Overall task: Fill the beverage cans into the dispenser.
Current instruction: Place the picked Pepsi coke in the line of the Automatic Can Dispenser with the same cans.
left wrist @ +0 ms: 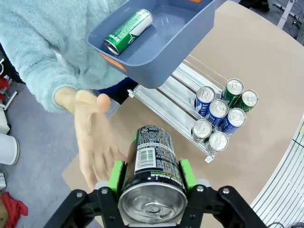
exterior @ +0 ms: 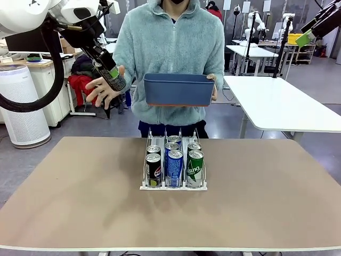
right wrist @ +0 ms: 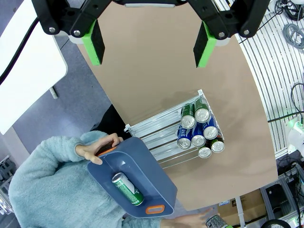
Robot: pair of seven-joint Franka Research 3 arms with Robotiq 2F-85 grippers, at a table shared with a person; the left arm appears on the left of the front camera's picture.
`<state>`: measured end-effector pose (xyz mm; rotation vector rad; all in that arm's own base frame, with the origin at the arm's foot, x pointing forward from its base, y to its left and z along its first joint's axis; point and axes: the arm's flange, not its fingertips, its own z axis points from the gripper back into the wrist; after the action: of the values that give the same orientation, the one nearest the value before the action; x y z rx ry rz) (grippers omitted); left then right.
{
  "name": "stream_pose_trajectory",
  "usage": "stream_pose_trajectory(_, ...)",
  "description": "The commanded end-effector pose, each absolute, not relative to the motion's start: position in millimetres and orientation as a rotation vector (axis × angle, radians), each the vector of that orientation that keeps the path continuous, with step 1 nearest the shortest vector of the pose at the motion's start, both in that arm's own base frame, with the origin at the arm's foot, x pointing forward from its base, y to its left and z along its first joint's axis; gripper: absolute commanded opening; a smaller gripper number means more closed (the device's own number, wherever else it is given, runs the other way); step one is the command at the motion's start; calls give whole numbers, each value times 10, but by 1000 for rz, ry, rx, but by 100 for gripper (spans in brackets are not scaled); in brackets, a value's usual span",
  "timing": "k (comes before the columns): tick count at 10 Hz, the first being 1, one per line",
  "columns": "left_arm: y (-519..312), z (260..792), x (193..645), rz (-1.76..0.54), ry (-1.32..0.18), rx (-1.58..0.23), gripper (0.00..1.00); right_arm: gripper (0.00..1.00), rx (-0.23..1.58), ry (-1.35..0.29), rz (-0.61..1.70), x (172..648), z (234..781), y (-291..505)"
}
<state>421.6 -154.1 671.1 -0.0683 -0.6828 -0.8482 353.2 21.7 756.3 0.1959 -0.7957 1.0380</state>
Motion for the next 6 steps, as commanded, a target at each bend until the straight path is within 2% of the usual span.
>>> stream_pose_trajectory(1,-1511,6718,4217,-842,-689,-69,0,100,192,-802,1036,3539,7548,216)
stream_pose_trajectory(4,-1511,6718,4217,-842,-689,-69,0,100,192,-802,1036,3539,7548,216)
stream_pose_trajectory(5,-1541,6711,4216,-848,-683,-68,58,100,192,-802,1036,3539,7548,216)
stream_pose_trajectory(6,-1610,6660,4177,-779,-680,-48,58,100,192,-802,1036,3539,7548,216)
